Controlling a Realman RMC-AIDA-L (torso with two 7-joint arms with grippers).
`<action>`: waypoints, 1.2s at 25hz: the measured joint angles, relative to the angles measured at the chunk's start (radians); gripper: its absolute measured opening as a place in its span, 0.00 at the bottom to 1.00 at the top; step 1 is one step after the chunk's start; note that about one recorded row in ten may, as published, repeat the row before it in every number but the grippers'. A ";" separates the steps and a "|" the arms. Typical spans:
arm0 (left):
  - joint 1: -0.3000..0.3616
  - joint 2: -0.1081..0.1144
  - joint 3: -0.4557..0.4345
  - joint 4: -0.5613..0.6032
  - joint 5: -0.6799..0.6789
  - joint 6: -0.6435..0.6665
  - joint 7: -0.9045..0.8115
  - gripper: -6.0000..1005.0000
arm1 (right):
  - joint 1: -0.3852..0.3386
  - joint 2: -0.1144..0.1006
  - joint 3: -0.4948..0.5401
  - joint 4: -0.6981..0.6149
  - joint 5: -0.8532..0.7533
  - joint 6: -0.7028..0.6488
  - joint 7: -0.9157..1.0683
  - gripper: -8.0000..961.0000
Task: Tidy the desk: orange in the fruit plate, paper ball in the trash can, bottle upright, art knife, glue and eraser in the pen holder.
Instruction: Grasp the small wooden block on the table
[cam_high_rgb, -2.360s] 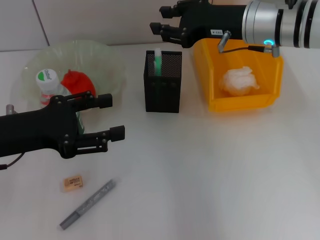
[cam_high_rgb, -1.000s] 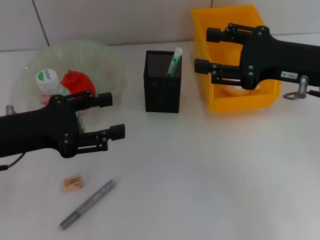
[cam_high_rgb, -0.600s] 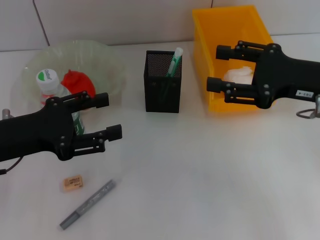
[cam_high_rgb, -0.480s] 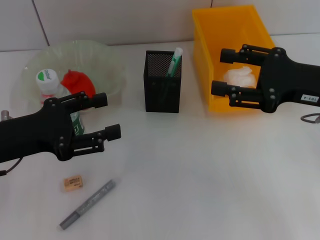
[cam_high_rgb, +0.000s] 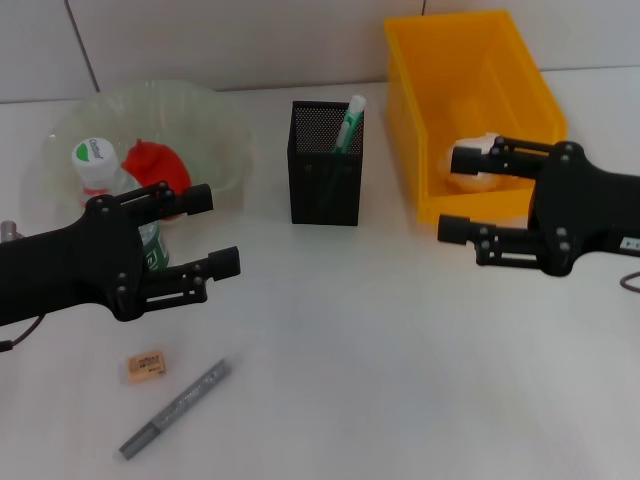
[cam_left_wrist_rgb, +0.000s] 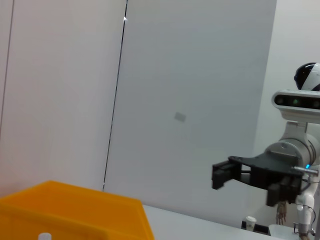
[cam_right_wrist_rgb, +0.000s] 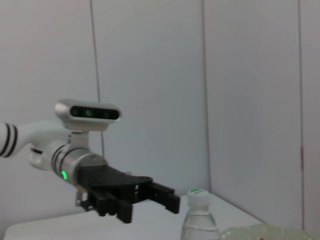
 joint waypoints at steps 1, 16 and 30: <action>0.000 0.000 0.000 0.000 0.000 0.000 0.000 0.80 | 0.000 0.000 0.000 0.000 0.000 0.000 0.000 0.76; 0.016 0.005 -0.004 0.022 0.017 -0.005 0.018 0.80 | -0.042 0.001 0.012 0.020 -0.017 -0.045 -0.011 0.76; 0.043 0.007 -0.008 0.142 0.199 -0.016 -0.036 0.80 | -0.030 0.003 0.012 0.046 -0.017 -0.033 -0.015 0.76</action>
